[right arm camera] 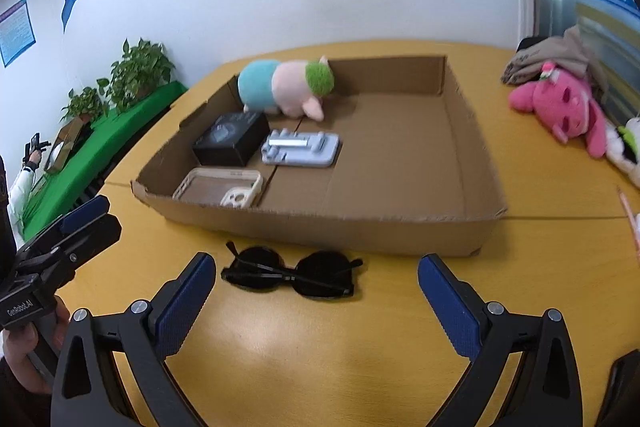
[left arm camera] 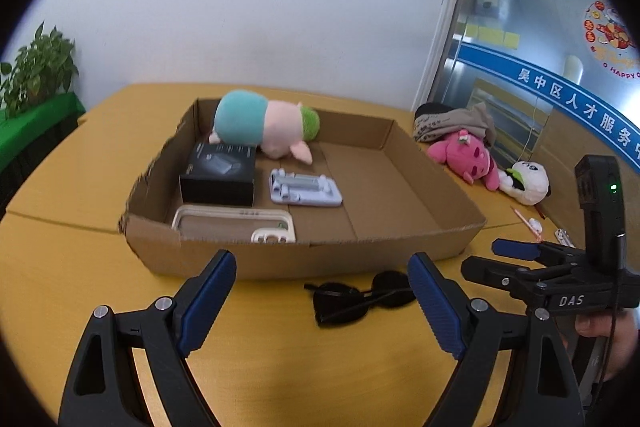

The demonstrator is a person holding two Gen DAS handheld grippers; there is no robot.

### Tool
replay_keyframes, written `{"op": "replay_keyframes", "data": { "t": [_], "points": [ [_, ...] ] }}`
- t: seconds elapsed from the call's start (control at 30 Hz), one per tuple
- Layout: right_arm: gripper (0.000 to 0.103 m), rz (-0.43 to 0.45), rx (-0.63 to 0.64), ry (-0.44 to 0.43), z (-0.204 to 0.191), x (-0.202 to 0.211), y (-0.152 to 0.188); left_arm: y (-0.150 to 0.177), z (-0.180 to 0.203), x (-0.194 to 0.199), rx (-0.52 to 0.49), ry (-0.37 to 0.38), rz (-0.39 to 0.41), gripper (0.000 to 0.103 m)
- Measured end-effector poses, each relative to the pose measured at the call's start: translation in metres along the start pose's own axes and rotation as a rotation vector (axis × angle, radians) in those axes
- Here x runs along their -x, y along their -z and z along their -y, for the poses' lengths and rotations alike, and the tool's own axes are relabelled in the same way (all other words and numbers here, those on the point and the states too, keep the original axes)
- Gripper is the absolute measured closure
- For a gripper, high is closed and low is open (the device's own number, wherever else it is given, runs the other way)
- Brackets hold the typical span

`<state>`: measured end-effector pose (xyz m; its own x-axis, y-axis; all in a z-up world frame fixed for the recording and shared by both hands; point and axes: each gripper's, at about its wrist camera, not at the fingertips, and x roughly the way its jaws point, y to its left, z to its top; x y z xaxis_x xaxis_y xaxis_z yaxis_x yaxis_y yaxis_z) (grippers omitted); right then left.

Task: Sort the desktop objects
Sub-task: 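Withdraw the left tool and move it to the black sunglasses, then close the left gripper on the black sunglasses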

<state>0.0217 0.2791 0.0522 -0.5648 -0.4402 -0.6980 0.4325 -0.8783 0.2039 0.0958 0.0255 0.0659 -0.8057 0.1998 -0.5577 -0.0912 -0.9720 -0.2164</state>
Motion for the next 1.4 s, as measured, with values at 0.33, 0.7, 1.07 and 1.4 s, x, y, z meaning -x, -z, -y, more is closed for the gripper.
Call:
{"op": "replay_keyframes", "data": {
  "t": [0.33, 0.7, 1.07, 1.4],
  "points": [
    [0.001, -0.168, -0.066, -0.169, 0.043, -0.078, 0.024, 0.038, -0.031, -0.025, 0.09, -0.037, -0.14, 0.016],
    [0.001, -0.209, 0.007, -0.317, -0.004, -0.087, 0.043, 0.048, -0.052, -0.033, 0.16, -0.03, -0.185, 0.016],
    [0.002, -0.233, 0.206, -0.191, -0.04, -0.059, 0.058, 0.056, -0.06, -0.051, 0.278, 0.098, -0.254, 0.016],
    [0.043, -0.209, 0.314, -0.114, -0.055, -0.075, 0.066, 0.059, -0.057, -0.081, 0.432, 0.332, -0.342, 0.016]
  ]
}}
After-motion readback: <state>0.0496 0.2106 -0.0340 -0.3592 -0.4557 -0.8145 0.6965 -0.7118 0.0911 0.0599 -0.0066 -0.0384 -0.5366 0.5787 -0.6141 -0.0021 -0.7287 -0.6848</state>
